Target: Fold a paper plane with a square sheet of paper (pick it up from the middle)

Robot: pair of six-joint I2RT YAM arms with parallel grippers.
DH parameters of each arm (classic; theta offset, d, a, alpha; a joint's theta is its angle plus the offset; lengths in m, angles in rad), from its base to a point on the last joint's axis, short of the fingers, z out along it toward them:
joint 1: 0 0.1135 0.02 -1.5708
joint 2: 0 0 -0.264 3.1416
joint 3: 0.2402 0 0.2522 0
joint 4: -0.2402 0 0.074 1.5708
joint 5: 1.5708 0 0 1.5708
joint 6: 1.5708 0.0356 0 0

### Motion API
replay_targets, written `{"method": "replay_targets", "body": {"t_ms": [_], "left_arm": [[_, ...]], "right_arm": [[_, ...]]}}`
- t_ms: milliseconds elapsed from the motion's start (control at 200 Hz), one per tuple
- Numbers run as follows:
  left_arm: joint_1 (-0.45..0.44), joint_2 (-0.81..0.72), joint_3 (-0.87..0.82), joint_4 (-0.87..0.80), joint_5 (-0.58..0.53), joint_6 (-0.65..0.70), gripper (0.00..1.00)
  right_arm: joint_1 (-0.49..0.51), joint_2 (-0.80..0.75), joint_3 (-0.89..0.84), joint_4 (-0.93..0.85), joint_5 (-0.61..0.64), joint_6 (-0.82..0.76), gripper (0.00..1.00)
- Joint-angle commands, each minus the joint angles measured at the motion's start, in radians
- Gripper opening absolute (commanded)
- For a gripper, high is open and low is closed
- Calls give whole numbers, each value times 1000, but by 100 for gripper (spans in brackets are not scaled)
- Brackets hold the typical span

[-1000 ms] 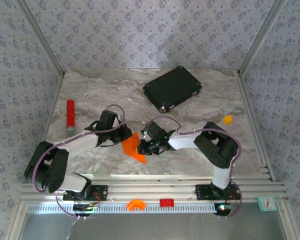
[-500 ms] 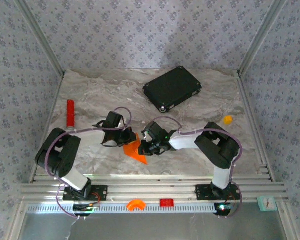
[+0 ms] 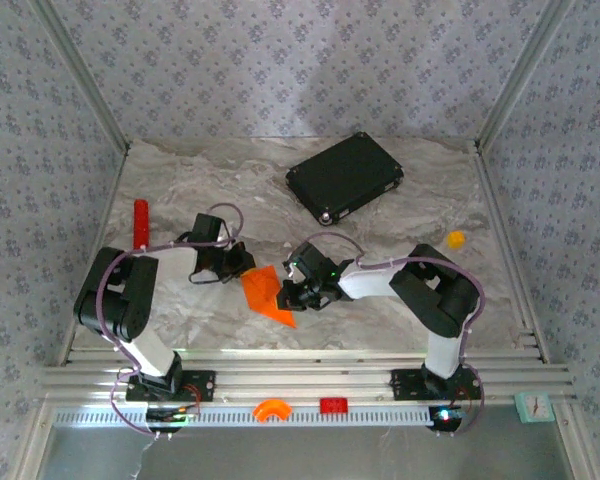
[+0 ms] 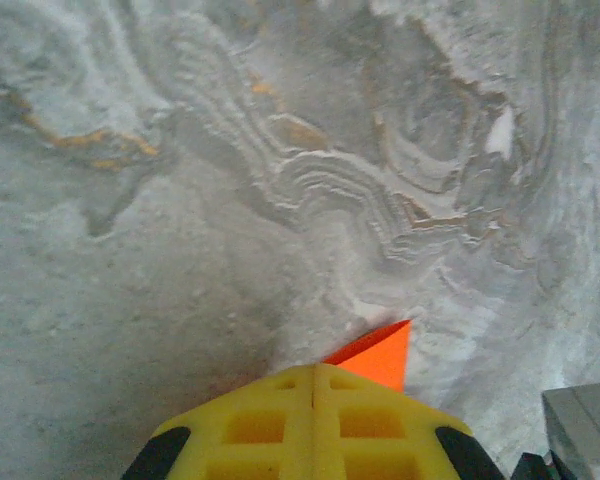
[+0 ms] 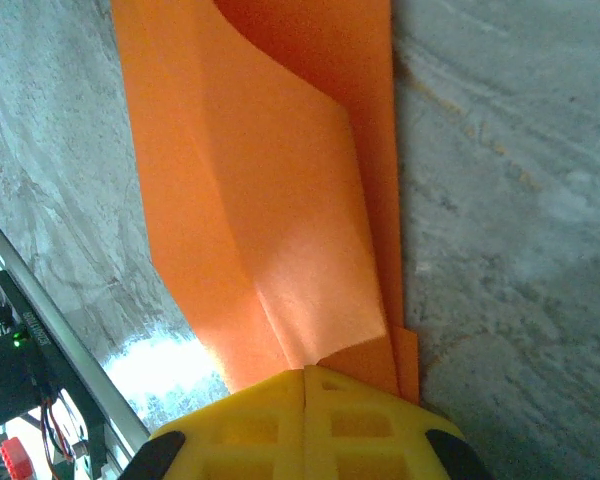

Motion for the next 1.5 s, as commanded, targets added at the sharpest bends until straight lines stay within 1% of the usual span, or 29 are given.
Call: {"method": "replay_targets", "body": {"t_ms": [0,140,215,385,530,585,720,940,1124,1219,1369,1494], "left_arm": [[-11,-68,-5,-15,26,10,1],[-48,-130,-40,4,40,1,2],[-77,-139,-53,26,57,-6,2],[-150,-106,-82,86,55,-39,2],[-159,-55,-109,113,52,-39,2],[-158,-42,-113,105,39,-20,1],[-119,-16,-119,79,-3,47,0],[23,29,-115,55,8,149,0],[110,28,-122,49,17,176,0],[128,23,-129,65,19,161,0],[127,2,-130,102,48,114,0],[127,-36,-117,91,46,94,1]], "right_arm": [[-3,37,-24,-161,43,-13,0],[-2,29,-24,-165,50,-11,0],[-2,28,-23,-168,51,-12,0],[0,28,-21,-170,53,-12,0],[4,27,-20,-167,59,-10,0],[5,30,-23,-167,57,-8,0],[6,37,-27,-155,54,-5,0],[8,37,-38,-144,54,-2,0],[6,31,-55,-134,57,6,0],[7,31,-63,-123,59,11,0],[8,38,-62,-120,54,12,0],[8,37,-63,-121,54,9,0]]}}
